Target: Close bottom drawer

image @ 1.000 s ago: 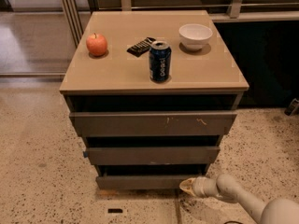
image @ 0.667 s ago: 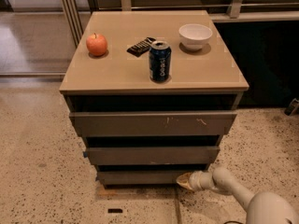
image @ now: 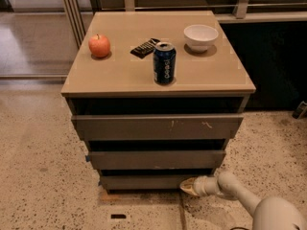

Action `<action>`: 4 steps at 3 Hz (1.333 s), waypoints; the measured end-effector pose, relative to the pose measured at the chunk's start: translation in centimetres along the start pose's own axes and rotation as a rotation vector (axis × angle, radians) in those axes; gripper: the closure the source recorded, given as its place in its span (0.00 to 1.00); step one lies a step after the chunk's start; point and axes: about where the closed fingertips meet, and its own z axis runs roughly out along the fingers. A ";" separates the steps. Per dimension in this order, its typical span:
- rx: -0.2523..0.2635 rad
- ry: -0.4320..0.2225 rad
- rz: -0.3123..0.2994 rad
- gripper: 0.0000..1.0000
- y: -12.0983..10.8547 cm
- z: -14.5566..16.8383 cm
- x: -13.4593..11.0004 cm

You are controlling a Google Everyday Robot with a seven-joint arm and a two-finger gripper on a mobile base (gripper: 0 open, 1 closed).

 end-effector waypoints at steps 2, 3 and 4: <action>-0.223 0.023 0.058 1.00 6.0 -3.7 0.1; -0.223 0.023 0.058 1.00 6.0 -3.7 0.1; -0.223 0.023 0.058 0.85 6.0 -3.7 0.1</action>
Offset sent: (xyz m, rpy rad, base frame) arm -0.1016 -0.0195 0.0394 0.0550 0.2971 0.1974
